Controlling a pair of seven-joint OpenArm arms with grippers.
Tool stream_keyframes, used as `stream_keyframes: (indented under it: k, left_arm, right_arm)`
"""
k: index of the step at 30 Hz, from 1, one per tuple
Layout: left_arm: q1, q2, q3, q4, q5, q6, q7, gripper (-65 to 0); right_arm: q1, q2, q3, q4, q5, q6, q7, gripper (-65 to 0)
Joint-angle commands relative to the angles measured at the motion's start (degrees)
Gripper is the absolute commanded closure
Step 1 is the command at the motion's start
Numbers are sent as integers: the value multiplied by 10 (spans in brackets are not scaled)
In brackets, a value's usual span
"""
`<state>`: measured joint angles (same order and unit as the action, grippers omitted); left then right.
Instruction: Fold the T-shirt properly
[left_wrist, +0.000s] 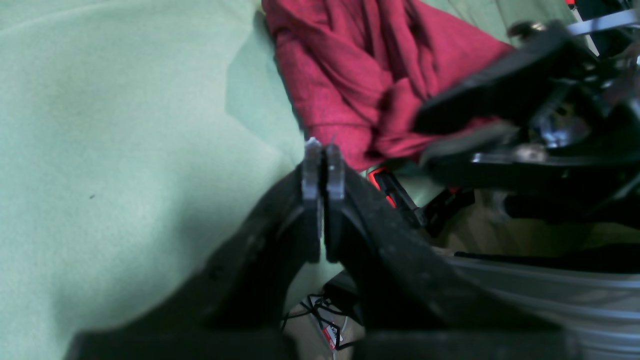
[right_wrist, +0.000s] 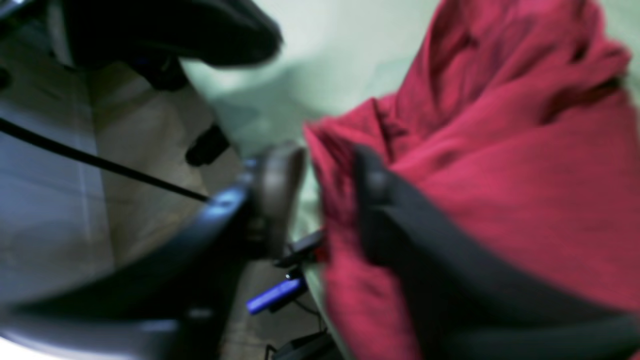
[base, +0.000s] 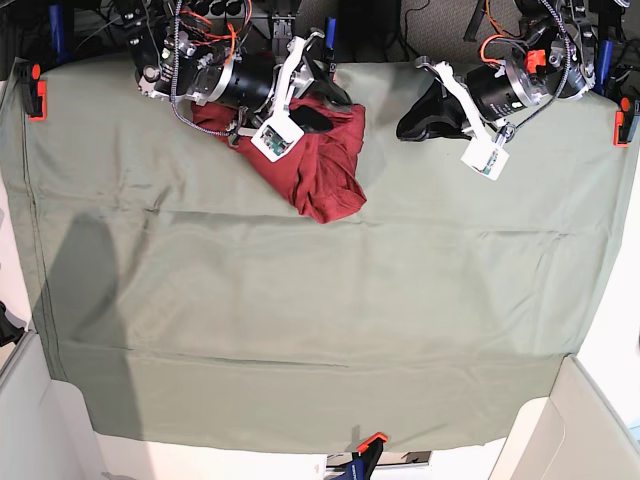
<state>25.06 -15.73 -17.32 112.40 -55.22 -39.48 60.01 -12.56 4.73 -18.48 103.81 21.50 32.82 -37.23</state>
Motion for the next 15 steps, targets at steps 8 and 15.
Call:
stream_keyframes:
  k: [8, 15]
  left_arm:
    - [-1, -5, -2, 10, -14, -5, -10, 0]
    - [-1, -5, -2, 10, -13, -5, -10, 0]
  right_arm:
    - [45, -3, 3, 13, 49, 0, 17, -298]
    - [81, -3, 101, 81, 44, -7, 16, -298]
